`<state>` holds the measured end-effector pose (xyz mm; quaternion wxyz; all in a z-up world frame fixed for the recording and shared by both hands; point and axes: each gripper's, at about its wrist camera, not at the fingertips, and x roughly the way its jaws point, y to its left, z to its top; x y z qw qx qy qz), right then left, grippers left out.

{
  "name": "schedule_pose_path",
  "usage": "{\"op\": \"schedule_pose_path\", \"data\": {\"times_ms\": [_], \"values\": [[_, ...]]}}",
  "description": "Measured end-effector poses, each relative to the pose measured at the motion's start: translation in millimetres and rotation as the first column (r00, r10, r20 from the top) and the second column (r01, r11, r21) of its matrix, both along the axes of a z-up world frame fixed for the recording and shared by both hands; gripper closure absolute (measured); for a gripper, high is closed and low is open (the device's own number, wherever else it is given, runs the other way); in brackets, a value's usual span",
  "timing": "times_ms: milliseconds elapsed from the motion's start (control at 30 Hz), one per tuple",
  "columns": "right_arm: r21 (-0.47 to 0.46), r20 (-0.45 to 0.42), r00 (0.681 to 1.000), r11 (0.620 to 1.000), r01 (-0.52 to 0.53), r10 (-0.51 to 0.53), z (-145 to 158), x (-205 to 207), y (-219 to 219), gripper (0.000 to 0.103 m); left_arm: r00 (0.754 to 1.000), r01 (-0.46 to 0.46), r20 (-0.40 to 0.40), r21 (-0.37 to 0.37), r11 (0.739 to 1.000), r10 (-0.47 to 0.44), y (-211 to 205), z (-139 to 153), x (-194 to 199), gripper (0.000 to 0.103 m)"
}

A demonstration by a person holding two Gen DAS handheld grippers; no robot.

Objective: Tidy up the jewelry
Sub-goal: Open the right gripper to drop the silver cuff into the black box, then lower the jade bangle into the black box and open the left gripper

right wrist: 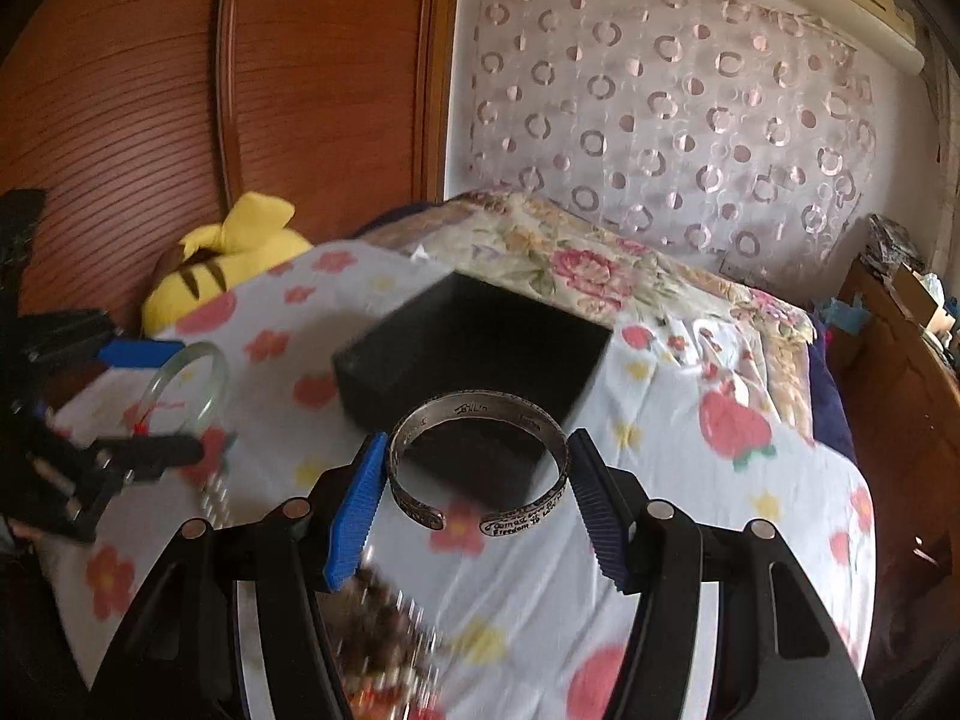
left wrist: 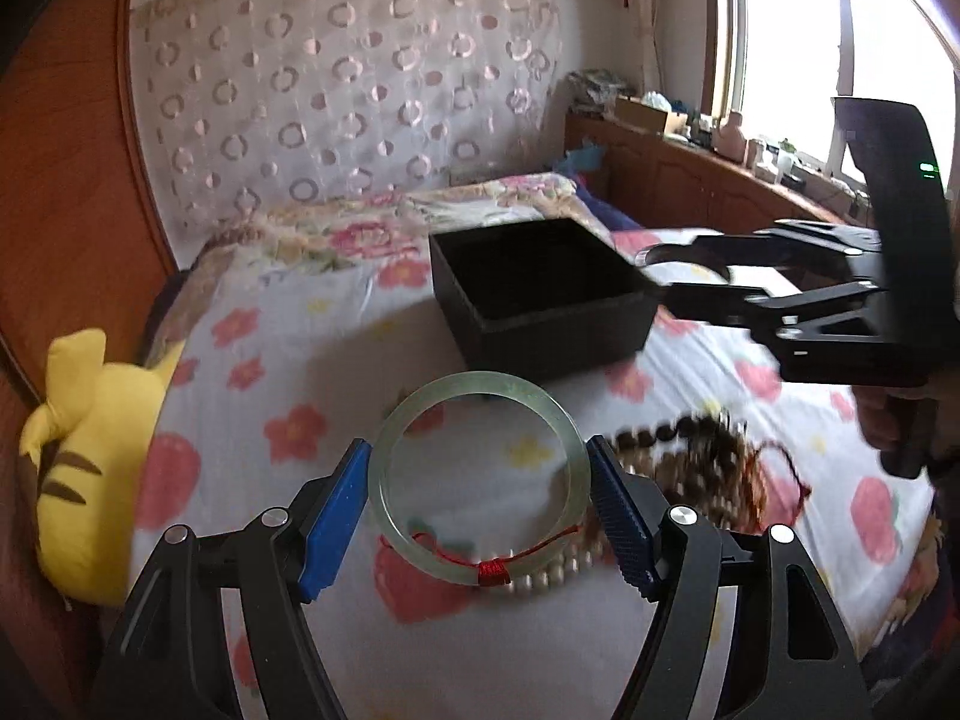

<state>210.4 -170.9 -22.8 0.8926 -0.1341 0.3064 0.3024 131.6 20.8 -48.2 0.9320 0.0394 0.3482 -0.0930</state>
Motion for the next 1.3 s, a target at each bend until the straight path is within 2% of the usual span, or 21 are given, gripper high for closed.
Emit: {"op": "schedule_pose_path", "data": {"times_ms": [267,467,900,1167,1300], "values": [[-0.005,-0.059,0.998,1.000,0.015,-0.015,-8,46,22,0.039,1.000,-0.014,0.000,-0.035,0.999,0.014,6,10,28,0.034],[0.003,-0.055,0.998,1.000,0.030,-0.030,-9,50,24,0.030,1.000,-0.024,0.005,-0.007,1.000,0.024,2,14,44,0.034],[0.068,-0.047,0.995,0.994,0.086,-0.083,-16,15,-43,0.030,1.000,-0.001,0.002,0.021,1.000,0.001,-36,21,94,0.034],[0.093,-0.057,0.994,0.991,0.097,-0.092,-25,-6,-65,0.030,0.999,0.010,-0.051,0.038,0.999,-0.008,-56,9,131,0.034],[0.101,-0.078,0.993,0.991,0.094,-0.086,-31,-18,-70,0.030,0.997,0.012,-0.070,0.046,0.999,-0.009,-58,2,131,0.034]]}}
